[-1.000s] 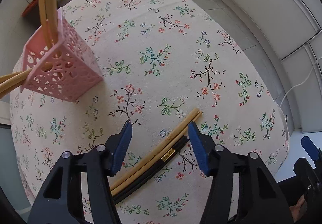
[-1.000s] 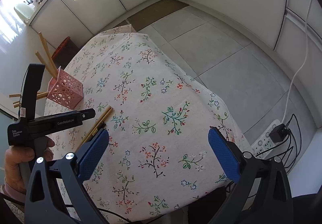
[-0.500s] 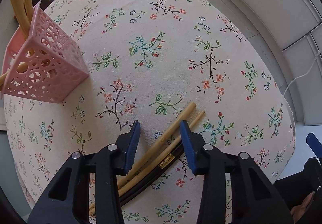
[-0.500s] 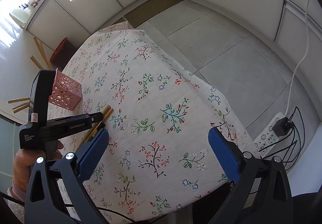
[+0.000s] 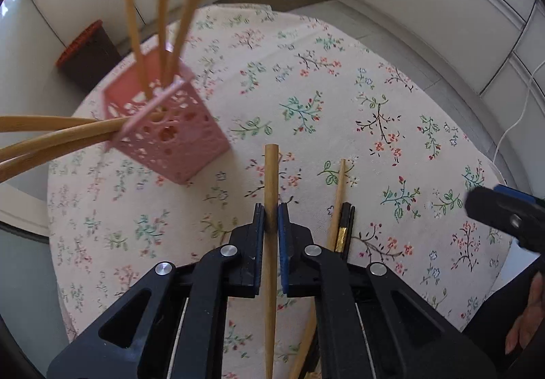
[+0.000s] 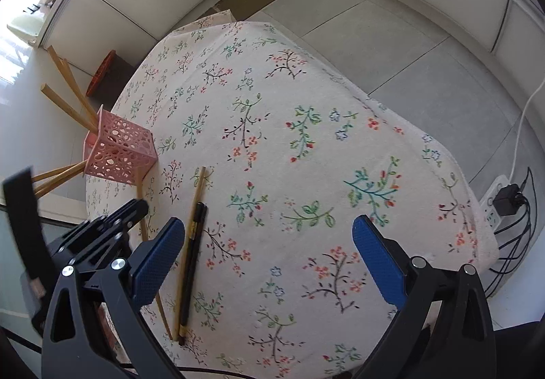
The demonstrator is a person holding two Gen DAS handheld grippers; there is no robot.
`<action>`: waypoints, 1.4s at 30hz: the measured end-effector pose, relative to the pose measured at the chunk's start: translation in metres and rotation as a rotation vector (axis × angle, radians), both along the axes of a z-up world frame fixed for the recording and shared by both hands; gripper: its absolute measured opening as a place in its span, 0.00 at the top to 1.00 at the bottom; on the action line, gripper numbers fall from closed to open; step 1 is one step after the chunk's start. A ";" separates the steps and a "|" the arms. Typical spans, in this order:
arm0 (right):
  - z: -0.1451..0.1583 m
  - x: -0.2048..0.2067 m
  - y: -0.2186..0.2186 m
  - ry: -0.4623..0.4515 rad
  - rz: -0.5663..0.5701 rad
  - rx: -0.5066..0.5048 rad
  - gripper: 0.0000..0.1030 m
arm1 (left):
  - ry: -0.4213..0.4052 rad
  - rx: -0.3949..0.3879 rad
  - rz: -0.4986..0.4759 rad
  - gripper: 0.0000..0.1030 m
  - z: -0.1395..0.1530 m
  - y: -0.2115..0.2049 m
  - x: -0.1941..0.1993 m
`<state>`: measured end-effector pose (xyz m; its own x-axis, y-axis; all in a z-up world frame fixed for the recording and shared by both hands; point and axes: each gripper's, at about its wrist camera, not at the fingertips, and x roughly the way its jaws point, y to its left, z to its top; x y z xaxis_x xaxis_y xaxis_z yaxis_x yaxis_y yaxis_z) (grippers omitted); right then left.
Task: Organize utensils
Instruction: 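Lower the left gripper onto the pile and grasp a bamboo chopstick, then lift the chopstick with the left gripper while the right gripper grasps another bamboo chopstick, then carry both held bamboo chopsticks up over the pink mesh holder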
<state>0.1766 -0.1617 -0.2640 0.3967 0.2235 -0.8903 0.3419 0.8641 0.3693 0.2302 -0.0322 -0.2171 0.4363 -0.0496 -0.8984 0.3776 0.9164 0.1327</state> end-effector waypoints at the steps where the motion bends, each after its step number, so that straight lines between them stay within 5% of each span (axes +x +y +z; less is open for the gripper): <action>1: -0.002 0.007 0.010 0.013 0.016 -0.010 0.07 | -0.028 0.000 -0.001 0.93 0.010 0.007 -0.009; 9: -0.035 0.063 0.079 0.123 0.067 -0.189 0.14 | -0.216 -0.072 0.078 0.93 0.070 0.062 -0.066; 12: -0.044 0.070 0.095 0.134 0.057 -0.279 0.34 | -0.246 -0.121 0.131 0.93 0.085 0.082 -0.077; 15: -0.043 0.072 0.110 0.098 0.077 -0.346 0.69 | -0.284 -0.155 0.182 0.93 0.099 0.099 -0.086; 16: -0.042 0.073 0.113 0.086 0.089 -0.326 0.91 | -0.296 -0.167 0.197 0.93 0.102 0.103 -0.087; 22: -0.019 0.061 0.110 -0.029 0.101 -0.134 0.94 | -0.325 -0.227 0.260 0.93 0.115 0.121 -0.094; 33: 0.124 -0.010 0.103 -0.360 0.265 -0.068 0.95 | -0.381 -0.490 0.352 0.93 0.157 0.150 -0.111; 42: 0.202 -0.033 0.081 -0.529 0.286 -0.046 0.95 | -0.593 -0.694 0.477 0.93 0.226 0.150 -0.102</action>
<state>0.1434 -0.0811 -0.0623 0.7182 0.3527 -0.5998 -0.1260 0.9137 0.3863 0.1286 0.1182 0.0093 0.9104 -0.1810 -0.3719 0.0006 0.8997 -0.4365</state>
